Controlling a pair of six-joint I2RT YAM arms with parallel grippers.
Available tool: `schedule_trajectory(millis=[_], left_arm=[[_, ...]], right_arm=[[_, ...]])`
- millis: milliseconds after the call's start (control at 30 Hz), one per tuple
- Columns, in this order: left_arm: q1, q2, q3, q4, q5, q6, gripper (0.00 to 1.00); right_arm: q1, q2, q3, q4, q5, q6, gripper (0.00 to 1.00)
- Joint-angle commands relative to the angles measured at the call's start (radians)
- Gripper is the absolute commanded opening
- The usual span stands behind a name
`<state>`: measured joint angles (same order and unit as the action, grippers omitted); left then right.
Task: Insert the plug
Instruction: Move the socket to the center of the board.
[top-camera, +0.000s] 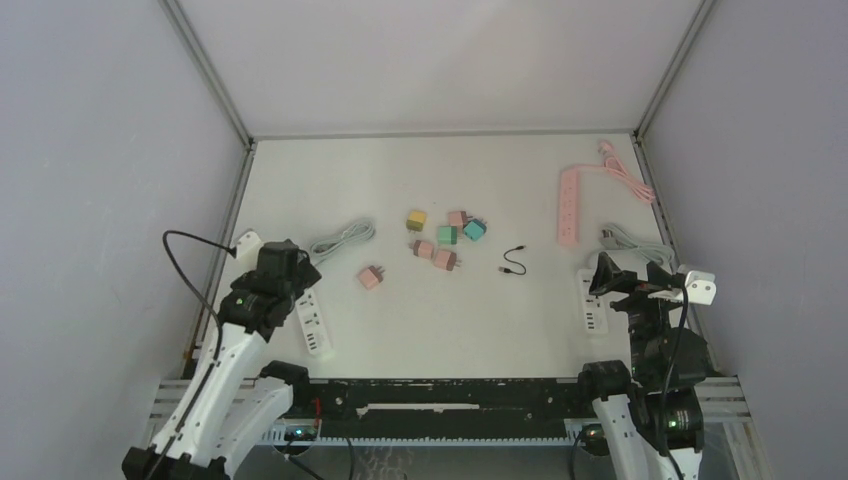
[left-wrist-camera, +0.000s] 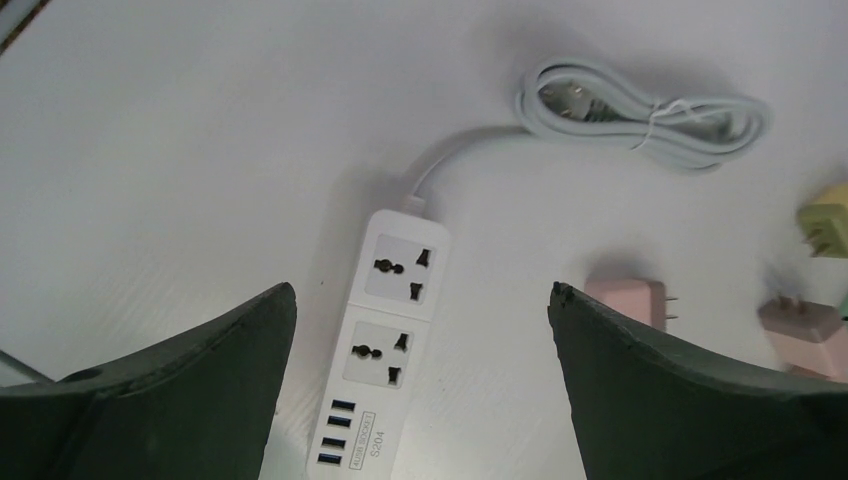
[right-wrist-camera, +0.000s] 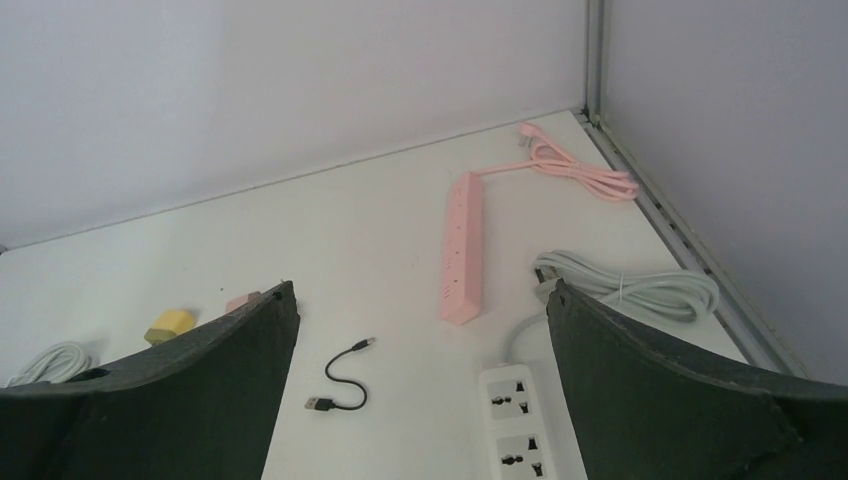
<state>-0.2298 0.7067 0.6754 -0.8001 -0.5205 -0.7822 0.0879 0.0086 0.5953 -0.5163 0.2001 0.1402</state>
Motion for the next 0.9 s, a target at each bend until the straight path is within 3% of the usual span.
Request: schedule_trajectory(millis=[0,200,600,867], left_arm=[[0.019,0.091,-0.03,0.003,0.035,-0.069,1.0],[0.1,0.224,-0.098,0.1,0.178,-0.1,1.0],[0.113,0.384,-0.141,0.222,0.248,-0.103,0.97],[0.111,0.405,-0.149,0.252,0.289,-0.074,0.74]], right_arm=[[0.024,-0.096,0.0,0.03,-0.007,0.001,1.0],[0.042,-0.096,-0.003,0.036,-0.024,-0.001,1.0],[0.073,-0.098,-0.002,0.033,-0.03,-0.003,1.0],[0.079,-0.098,-0.002,0.032,-0.032,-0.002,1.0]])
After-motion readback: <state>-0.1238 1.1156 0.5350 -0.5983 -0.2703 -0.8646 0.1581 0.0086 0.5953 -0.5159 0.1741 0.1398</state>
